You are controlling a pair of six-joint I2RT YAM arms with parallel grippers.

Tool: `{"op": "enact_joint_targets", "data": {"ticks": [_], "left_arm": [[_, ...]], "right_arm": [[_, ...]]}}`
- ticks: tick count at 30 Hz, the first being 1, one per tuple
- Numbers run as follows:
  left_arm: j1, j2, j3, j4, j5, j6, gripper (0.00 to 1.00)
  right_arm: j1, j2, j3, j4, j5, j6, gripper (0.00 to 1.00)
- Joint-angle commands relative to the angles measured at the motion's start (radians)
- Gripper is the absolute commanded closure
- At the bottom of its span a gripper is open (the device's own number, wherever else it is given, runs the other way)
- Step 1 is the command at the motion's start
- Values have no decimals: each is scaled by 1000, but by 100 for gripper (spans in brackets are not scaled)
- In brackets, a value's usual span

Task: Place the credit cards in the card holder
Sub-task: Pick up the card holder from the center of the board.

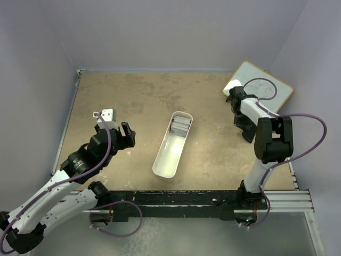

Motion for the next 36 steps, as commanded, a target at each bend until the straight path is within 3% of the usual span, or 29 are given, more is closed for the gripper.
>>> {"op": "enact_joint_targets", "data": {"ticks": [1,6,11,17,21,26,36], "left_arm": [[0,-13,3,52,23,-2,30],[-1,31,6,60,89,-5,32],[0,113,23,108,206,-24,32],[0,152,10,249,385,-160,33],[0,160,-22,392,459,-319,34],[0,181,-35,563,519,-448,35],[0,250,-44,823,578,-628,39]], "right_arm": [[42,-115,-26,10,-87,-30,100],[112,-259,-98,41,-285,-18,100],[246,-392,-136,38,-379,0,100],[281,-595,-177,86,-546,41,100],[283,-714,-224,218,-829,64,100],[284,-815,-321,450,-1153,226,100],[284,-941,-457,962,-1401,624,100]]}}
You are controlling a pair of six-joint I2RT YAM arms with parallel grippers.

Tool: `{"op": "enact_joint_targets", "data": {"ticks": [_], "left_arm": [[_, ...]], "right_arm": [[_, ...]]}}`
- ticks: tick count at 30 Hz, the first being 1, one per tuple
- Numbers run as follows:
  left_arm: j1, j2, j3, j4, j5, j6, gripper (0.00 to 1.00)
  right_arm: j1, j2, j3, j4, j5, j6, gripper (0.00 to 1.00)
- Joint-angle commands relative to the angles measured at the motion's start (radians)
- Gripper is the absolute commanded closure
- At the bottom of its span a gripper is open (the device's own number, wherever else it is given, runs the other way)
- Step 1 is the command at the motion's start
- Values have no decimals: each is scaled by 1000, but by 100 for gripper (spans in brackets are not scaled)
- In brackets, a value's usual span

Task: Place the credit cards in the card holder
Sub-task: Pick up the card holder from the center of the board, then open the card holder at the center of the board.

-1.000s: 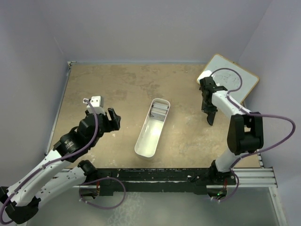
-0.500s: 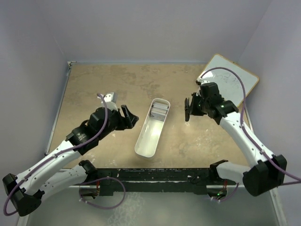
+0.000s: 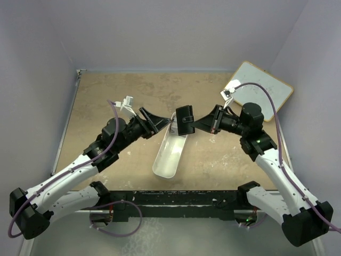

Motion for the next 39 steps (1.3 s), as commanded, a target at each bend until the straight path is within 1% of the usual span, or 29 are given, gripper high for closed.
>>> {"op": "enact_joint_targets", "data": {"ticks": [1,3,6,10,12,13,15,17,19,21,22,24,25,27,30,32,33,35,37,39], "left_arm": [[0,15,-11,234,55,-120,39],[0,31,-23,298,77,-142,39],[0,53,-39,406,114,-186,39],[-2,85,-57,525,156,-241,44],[0,100,-67,558,167,-258,47],[-1,106,-69,576,173,-268,50],[-1,122,-78,628,187,-296,58],[-2,134,-81,678,197,-312,70],[-2,136,-76,690,205,-303,84],[-2,131,-73,668,203,-271,99],[0,128,-71,642,196,-251,100],[0,123,-74,596,175,-219,100],[0,122,-75,577,166,-202,100],[0,124,-66,522,157,-162,100],[0,131,-34,403,144,-72,100],[0,132,-12,337,129,-22,100],[0,132,-2,282,110,2,100],[-1,137,22,204,81,46,100],[0,143,36,169,73,82,100],[0,144,38,150,56,94,100]], "right_arm": [[2,-50,-46,363,-161,262,100],[1,-58,-55,424,-177,303,100],[1,-56,-50,443,-187,330,100],[2,-40,-77,568,-198,425,100],[1,-30,-96,636,-204,475,100],[1,-28,-104,659,-202,487,100],[1,-26,-115,650,-191,485,100],[1,-23,-127,639,-185,473,100],[1,-19,-140,620,-179,456,100],[1,-19,-144,543,-170,405,100],[1,-20,-139,476,-167,362,98],[1,-33,-106,305,-153,264,86],[1,-43,-88,212,-111,187,82],[1,-56,-38,45,-4,99,73],[1,-40,48,-167,83,-34,64],[1,-12,138,-304,147,-121,60],[1,3,173,-351,171,-149,59],[2,11,208,-378,195,-164,58],[4,13,199,-351,196,-159,56],[4,39,213,-374,215,-161,56]]}}
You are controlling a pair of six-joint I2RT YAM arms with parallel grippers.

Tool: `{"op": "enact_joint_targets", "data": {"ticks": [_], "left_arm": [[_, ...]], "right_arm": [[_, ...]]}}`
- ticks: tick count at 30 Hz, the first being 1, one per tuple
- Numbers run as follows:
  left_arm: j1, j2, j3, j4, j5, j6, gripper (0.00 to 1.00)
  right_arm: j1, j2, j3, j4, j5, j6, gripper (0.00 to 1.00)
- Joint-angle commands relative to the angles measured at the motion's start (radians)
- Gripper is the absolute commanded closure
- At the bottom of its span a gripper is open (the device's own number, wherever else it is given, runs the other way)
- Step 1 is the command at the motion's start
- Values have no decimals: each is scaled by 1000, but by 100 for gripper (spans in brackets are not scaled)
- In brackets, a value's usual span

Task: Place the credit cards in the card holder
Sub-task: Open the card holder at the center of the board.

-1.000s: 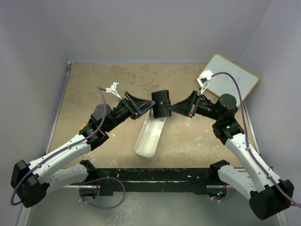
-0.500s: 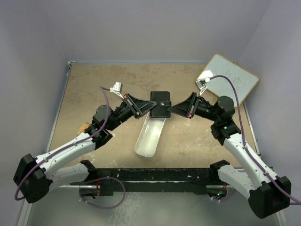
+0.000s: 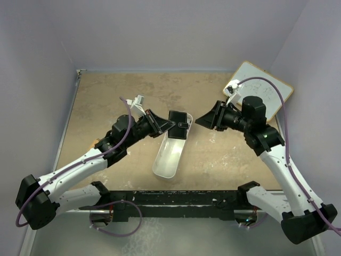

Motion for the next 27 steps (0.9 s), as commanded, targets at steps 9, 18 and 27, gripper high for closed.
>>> {"op": "enact_joint_targets", "data": {"ticks": [9,18,27], "left_arm": [[-2,8,58,-99,-79,91,100],[-1,28,30,-42,-29,35,100],[-1,45,23,17,24,-9,100]], "right_arm": [[160,137,146,-130,156,-76,52],[232,194,122,-62,173,-26,49],[285,296,148,-87,224,-42,47]]}}
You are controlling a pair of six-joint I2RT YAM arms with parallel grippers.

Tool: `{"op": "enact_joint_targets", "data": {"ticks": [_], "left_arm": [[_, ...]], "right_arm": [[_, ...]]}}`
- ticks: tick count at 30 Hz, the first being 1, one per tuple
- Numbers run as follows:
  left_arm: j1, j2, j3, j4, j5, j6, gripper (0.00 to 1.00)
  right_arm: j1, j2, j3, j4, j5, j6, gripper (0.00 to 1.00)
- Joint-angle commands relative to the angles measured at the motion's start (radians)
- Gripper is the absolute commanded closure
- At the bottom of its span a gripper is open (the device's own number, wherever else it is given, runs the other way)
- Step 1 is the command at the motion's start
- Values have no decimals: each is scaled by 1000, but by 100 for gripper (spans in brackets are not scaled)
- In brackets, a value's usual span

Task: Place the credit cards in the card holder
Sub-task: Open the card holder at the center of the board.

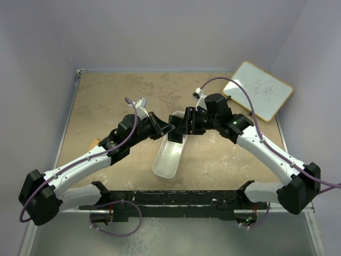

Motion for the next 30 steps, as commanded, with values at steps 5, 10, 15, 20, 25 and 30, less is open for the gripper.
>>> {"op": "enact_joint_targets", "data": {"ticks": [5,10,15,20,25,30], "left_arm": [[-1,-1,6,139,84,-74,100],[-3,7,3,158,107,-92,100],[-2,11,-2,121,96,-76,100],[-2,31,8,125,118,-69,100],[-1,15,36,49,94,-32,100],[-2,11,56,-60,76,2,100]], "right_arm": [[18,36,16,0,91,-8,48],[20,36,0,7,142,-7,59],[21,16,-25,6,249,-18,79],[21,11,-57,-10,347,-43,99],[20,-10,-96,1,403,-56,100],[21,-38,-168,62,265,-78,100]]}}
